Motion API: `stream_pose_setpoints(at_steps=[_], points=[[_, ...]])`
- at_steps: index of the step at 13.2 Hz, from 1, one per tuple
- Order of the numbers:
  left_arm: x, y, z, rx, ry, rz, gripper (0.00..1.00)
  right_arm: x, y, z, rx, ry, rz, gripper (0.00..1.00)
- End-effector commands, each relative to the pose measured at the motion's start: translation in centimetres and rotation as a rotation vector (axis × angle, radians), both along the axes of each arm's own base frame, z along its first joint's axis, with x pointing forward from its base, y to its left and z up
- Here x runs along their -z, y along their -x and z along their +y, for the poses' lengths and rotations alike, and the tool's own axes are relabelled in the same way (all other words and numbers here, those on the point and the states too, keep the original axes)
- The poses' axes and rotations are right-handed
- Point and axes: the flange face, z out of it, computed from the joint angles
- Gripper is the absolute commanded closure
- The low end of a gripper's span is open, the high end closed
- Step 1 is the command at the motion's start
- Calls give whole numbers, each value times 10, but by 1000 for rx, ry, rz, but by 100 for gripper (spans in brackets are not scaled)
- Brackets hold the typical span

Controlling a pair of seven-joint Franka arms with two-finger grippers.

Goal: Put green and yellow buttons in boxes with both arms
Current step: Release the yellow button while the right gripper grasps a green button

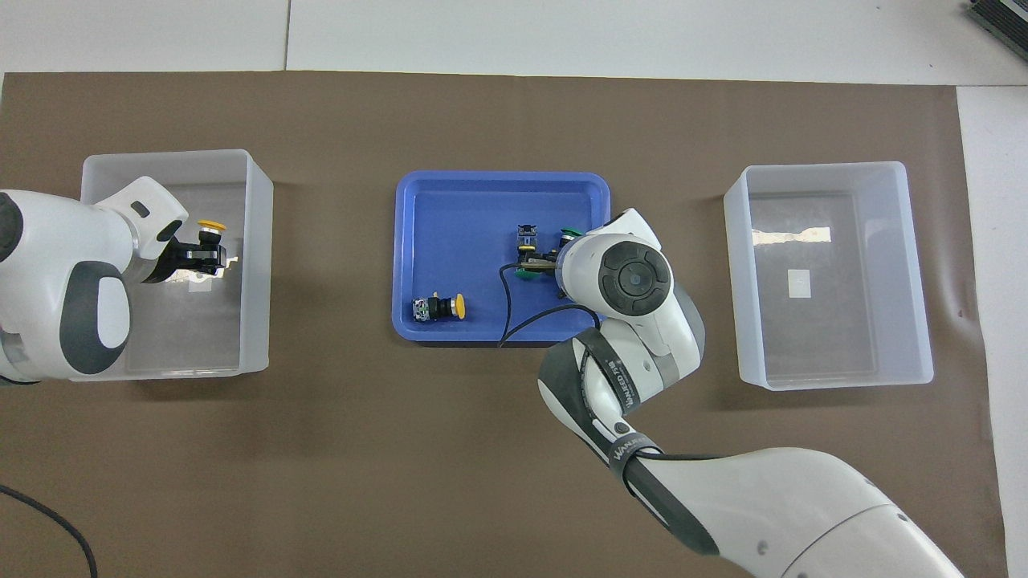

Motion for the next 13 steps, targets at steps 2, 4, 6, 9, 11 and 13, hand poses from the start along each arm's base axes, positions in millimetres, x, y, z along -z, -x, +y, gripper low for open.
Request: stream_pose_setpoints(at_steps=[2,4,6,9,11,13], points=[[-8,-6,-5,-1,6,-13,39,-1,3,0,19,-5,-13,77],[-37,-26,-8,5,10,25,16,-5,3,-1,19,-5,-15,100],[-84,-45,-14,17,14,78,12,-30,-2,-4,29,-15,-32,100],[-144,-50,-81,-128,24,131,14,-88,-12,-34,65,-2,-30,100],[-149,-40,-131,-220,31,148,14,-121,-16,-68,96,-3,-47,100],[-145,-31,-171,-327,46,148,16,-149,-17,-107,97,21,-34,100]])
